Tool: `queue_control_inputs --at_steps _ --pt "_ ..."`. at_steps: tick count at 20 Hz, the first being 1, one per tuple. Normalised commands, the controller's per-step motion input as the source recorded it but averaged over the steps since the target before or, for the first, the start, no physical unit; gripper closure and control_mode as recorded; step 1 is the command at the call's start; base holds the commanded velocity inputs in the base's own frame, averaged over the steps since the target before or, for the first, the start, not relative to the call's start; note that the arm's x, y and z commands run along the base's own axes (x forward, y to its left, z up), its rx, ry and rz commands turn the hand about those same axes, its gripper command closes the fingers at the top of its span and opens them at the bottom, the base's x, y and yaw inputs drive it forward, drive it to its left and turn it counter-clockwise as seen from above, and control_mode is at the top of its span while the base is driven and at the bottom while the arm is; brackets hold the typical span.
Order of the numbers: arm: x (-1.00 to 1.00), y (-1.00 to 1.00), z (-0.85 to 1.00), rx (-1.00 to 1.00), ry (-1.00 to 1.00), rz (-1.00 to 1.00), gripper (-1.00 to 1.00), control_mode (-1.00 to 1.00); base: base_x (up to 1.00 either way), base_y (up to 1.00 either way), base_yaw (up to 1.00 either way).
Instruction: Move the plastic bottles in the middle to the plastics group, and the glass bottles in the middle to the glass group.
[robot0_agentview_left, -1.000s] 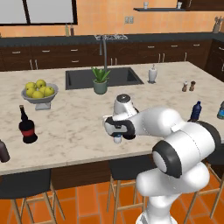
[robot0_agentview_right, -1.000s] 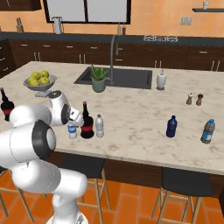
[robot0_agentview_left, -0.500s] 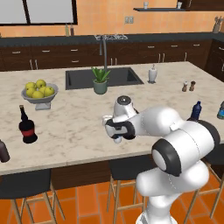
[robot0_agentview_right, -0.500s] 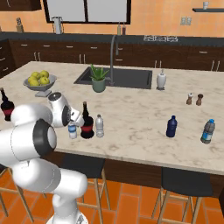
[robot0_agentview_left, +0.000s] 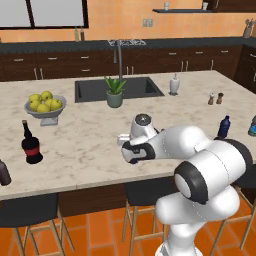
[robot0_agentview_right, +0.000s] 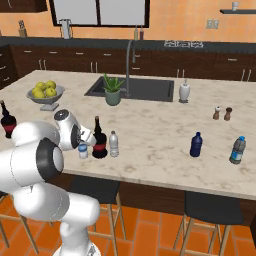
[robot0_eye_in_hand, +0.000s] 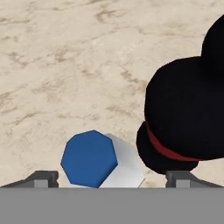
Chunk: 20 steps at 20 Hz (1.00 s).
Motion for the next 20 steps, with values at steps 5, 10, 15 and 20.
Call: queue_control_inputs --at_steps 5,10,15,20 --pt "0.0 0.0 0.0 0.0 0.0 0.0 1.0 -1.0 0.0 0.0 0.0" --pt "-0.31 0.0 0.18 0.0 0.0 0.0 1.0 -1.0 0.0 0.0 0.0" --pt "-0.51 0.0 0.47 0.0 0.0 0.0 1.0 -1.0 0.0 0.0 0.0" --pt "-0.55 -0.13 0.51 0.0 0.0 0.0 1.0 -1.0 0.0 0.0 0.0"
